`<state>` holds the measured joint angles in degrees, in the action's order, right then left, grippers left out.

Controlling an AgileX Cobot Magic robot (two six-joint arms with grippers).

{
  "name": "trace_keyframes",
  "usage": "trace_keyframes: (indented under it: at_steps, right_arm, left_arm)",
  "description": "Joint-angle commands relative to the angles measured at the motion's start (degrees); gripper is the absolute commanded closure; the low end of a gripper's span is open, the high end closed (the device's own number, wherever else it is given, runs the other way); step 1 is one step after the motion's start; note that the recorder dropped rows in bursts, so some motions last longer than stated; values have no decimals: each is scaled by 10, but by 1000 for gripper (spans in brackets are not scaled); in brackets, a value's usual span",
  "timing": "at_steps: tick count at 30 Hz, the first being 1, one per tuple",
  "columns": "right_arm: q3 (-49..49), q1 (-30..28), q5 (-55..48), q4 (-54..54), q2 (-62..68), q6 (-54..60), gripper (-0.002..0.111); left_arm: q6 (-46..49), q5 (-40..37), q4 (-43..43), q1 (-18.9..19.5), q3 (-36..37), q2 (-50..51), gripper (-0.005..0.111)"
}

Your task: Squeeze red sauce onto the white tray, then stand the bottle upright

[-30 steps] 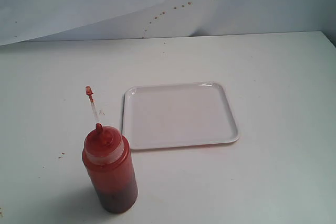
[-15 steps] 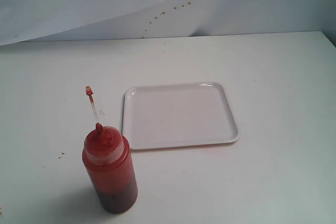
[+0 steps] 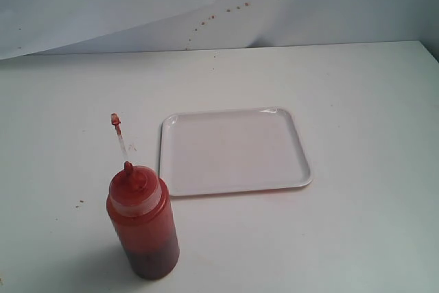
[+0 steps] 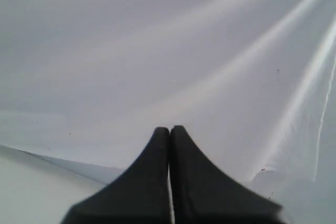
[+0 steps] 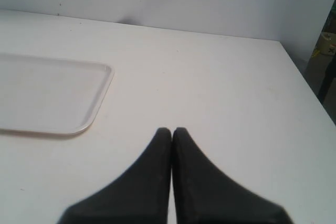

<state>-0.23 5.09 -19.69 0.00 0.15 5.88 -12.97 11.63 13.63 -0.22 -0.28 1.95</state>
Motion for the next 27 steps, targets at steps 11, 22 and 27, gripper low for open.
trace_keyframes:
  at_steps: [11, 22, 27]
  right_arm:
    - [2, 2, 1, 0, -1, -3, 108]
    - [2, 2, 1, 0, -1, -3, 108]
    - [2, 2, 1, 0, -1, -3, 108]
  left_arm:
    - [-244, 143, -537, 1, 3, 500, 107]
    - [-364, 197, -599, 1, 3, 671, 107]
    - [-364, 314, -827, 1, 3, 677, 107]
